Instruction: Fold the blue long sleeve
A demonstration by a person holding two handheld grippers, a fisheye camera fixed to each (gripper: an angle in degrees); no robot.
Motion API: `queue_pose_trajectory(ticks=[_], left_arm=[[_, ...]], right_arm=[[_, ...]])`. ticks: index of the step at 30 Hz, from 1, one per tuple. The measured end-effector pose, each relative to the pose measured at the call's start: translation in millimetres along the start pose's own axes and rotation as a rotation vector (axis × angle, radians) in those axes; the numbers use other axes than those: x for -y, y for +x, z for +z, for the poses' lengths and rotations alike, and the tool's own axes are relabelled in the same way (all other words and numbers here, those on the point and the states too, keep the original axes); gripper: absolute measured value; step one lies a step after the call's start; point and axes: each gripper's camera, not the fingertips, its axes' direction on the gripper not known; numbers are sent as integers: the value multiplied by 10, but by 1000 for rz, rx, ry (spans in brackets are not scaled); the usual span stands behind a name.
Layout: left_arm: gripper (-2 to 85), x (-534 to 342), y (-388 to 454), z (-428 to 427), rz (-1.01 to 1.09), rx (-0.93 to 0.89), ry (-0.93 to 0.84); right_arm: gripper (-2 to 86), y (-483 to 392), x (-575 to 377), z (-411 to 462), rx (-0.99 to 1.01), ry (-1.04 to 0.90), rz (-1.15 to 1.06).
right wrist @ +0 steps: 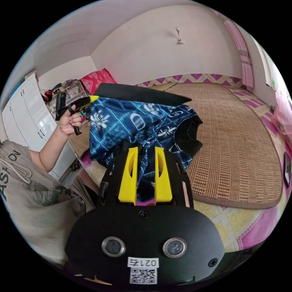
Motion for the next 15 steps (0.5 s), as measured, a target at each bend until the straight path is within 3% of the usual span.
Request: queue_pose_trajectory(ticks=[5,7,10,13,15], left_arm=[[-7,-1007,-1110,-1802,-278,211,146],[-6,-1561,-1425,-2125,-405,265,123],[2,-2534,-1950,-2331,-686,208,51],[20,-3113,-2098,-2650,-839,138,192],[28,-3078,-2025,-2890,-815,206,271]], right_arm=[[87,53,86,152,22,1,4],[87,95,119,223,28,-4,10],[87,181,200,364,31,-25,12],[87,273,345,479,31,-48,-3],[89,335,513,569,12,-74,-41]])
